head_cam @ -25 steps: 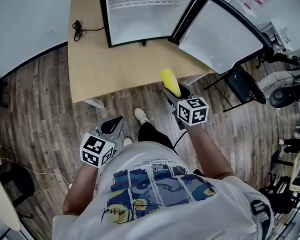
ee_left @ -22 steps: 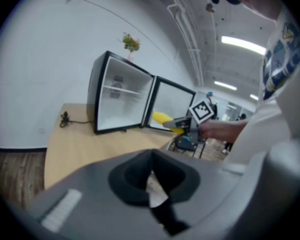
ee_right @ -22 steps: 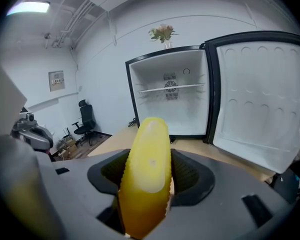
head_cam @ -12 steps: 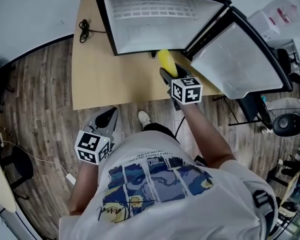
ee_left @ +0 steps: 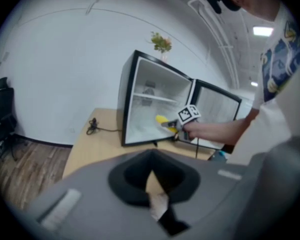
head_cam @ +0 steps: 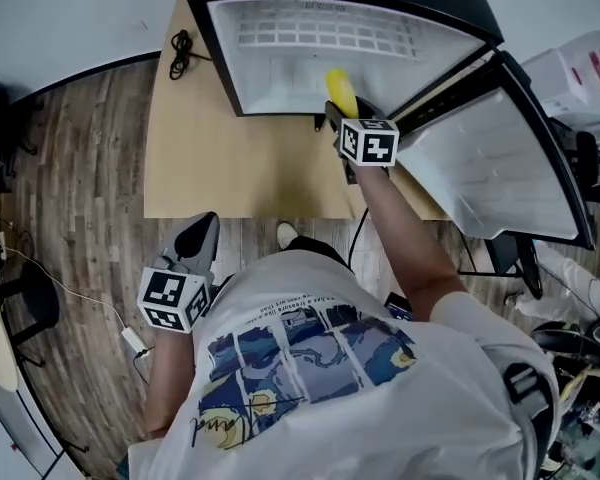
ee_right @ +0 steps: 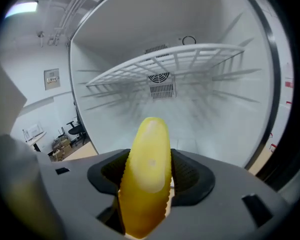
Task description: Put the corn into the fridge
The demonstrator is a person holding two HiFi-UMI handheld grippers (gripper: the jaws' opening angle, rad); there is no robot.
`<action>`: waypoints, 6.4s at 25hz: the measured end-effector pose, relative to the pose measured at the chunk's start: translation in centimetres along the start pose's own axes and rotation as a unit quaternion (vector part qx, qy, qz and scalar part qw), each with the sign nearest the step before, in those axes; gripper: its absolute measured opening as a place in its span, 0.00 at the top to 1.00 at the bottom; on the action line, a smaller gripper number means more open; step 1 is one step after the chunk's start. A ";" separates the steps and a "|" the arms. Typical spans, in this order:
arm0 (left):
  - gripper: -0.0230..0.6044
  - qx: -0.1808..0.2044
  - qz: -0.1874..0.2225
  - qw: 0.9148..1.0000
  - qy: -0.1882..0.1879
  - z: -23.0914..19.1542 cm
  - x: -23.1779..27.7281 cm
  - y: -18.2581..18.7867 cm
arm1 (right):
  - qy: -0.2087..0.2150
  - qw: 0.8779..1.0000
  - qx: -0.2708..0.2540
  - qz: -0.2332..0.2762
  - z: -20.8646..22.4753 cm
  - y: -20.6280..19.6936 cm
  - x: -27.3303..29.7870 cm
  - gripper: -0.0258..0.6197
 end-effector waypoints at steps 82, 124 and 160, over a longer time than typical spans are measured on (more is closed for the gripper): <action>0.95 -0.012 -0.006 0.999 0.029 -0.1 -5.2 -2.2 | -0.058 0.996 -0.037 -0.054 -1.0 -4.4 4.3 0.57; 0.95 0.011 0.017 0.999 -0.043 1.4 -18.2 -13.1 | 0.040 0.991 -0.100 -0.075 -19.9 -16.1 -21.5 0.92; 0.95 0.019 0.017 0.998 -0.061 4.4 -20.9 -16.6 | 0.054 0.991 -0.118 -0.036 -21.4 -17.5 -28.5 0.94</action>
Point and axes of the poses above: the fingertips, and each gripper's own axes: x forward along the fingers, z to its right, y out of its top, the point moved 8 cm from there along -x, backward along the fingers, and after that the axes turned 7 degrees about -y, right-handed, at the moved point
